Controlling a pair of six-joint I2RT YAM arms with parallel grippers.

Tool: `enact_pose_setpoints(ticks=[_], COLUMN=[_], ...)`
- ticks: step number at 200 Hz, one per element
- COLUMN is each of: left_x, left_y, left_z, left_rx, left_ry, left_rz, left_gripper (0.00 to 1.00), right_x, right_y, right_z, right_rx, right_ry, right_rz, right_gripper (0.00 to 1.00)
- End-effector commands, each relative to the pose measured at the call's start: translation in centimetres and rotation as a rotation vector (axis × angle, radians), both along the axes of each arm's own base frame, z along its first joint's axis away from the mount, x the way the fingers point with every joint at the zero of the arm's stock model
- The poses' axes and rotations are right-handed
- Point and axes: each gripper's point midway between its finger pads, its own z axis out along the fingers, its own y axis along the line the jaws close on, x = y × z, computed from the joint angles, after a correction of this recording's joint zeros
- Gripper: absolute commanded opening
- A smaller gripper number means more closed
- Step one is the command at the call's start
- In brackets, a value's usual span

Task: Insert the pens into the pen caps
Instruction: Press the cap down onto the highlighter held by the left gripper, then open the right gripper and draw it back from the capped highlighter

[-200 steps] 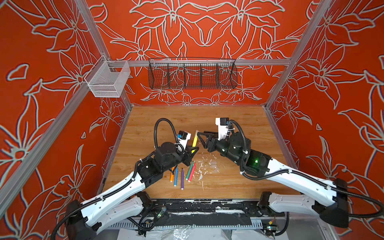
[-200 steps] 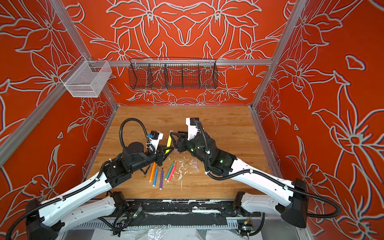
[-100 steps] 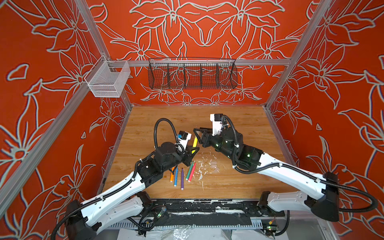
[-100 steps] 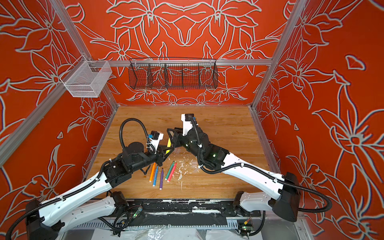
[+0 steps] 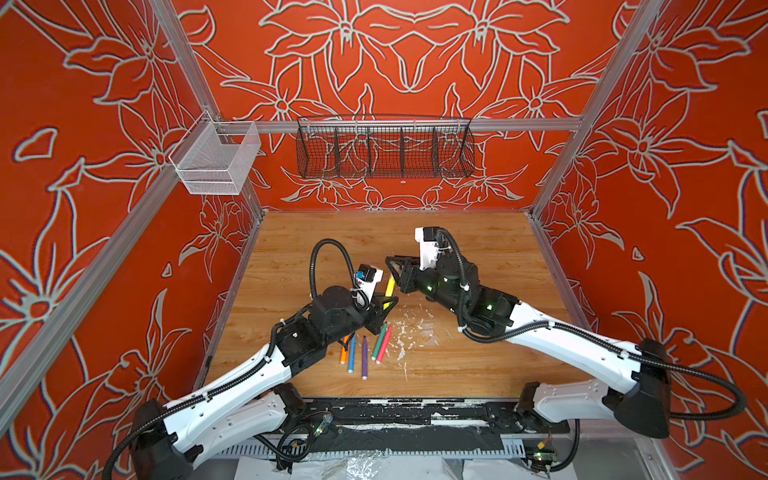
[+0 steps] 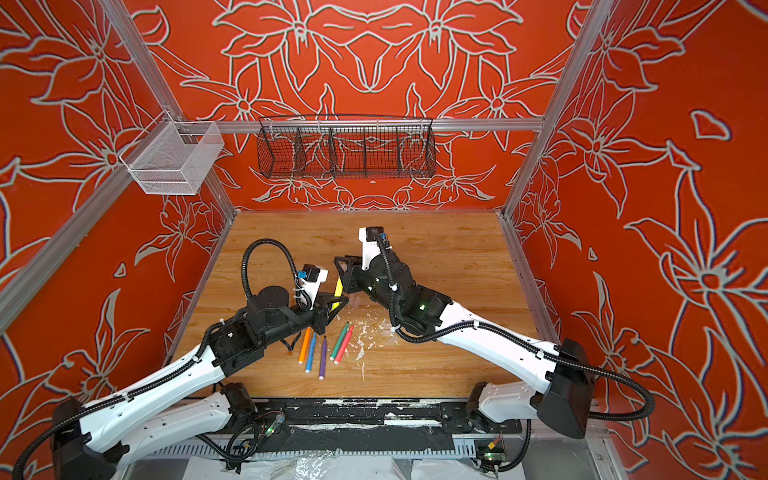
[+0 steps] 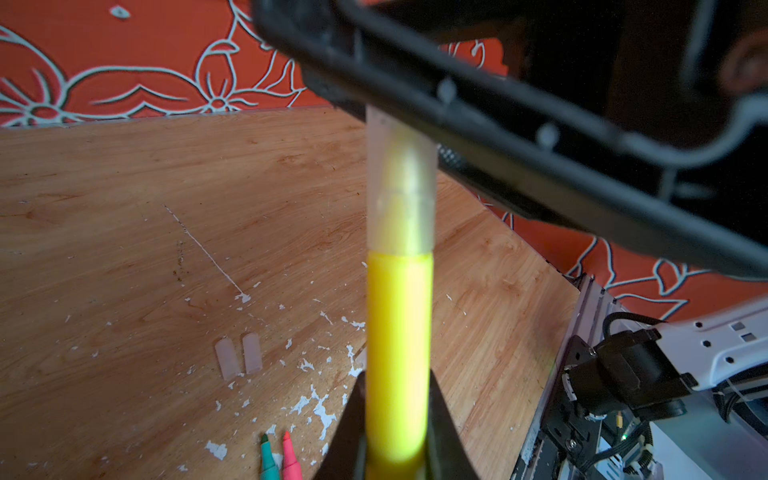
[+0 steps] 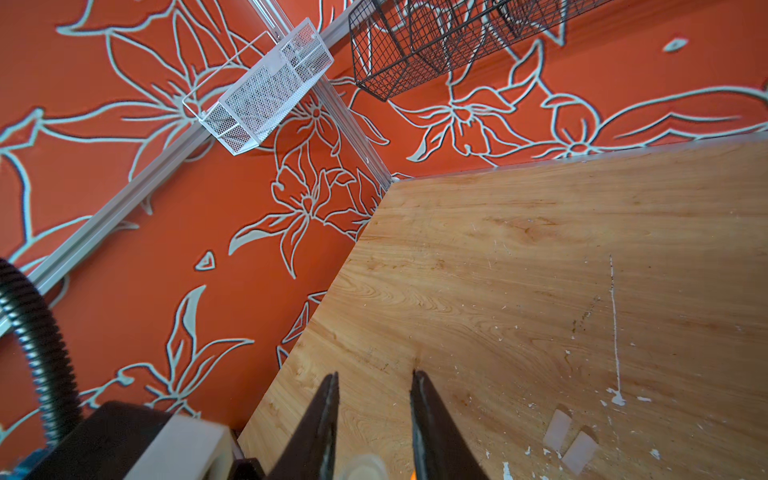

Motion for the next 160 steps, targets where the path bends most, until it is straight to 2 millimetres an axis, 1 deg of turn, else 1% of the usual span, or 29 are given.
enact_pose_setpoints(ticks=[1,10,35,61,79,98,137,160], left_x=[0.2,0.3,0.4,0.6,1.0,1.6,3.2,3.7], left_y=[-0.1,-0.1,-0.3,-0.3,-0.2,-0.2,0.3,0.6], left_z=[1.4,1.5,1.6,1.9,2.3,3.5,7.1,9.5], left_rx=[-0.019,-0.018,-0.017,-0.016,-0.016,-0.02,-0.044,-0.073], left_ry=[-0.047,-0.047,-0.048,-0.055,-0.067,-0.093,-0.163,-0.206], left_rz=[-0.002,-0.002,-0.005,0.004,0.023,0.042,0.123,0.157], left_gripper=[0.0,0.0,0.0,0.0,0.0,0.0,0.0,0.0], right_x=[-0.1,-0.1,-0.1,-0.4,-0.7,-1.1,-2.2,-2.9], right_y=[0.7,0.7,0.6,0.4,0.3,0.2,-0.4,-0.9], right_z=[1.0,0.9,0.7,0.2,-0.5,-1.6,-3.4,-4.5], right_rx=[0.049,0.046,0.041,0.036,0.039,0.035,0.02,0.006], right_ry=[0.011,0.013,0.01,0.018,0.028,0.04,0.052,0.059], right_rz=[0.028,0.028,0.027,0.029,0.031,0.032,0.03,0.025], right_gripper=[0.3,0.26,0.11,0.0,0.0,0.0,0.0,0.0])
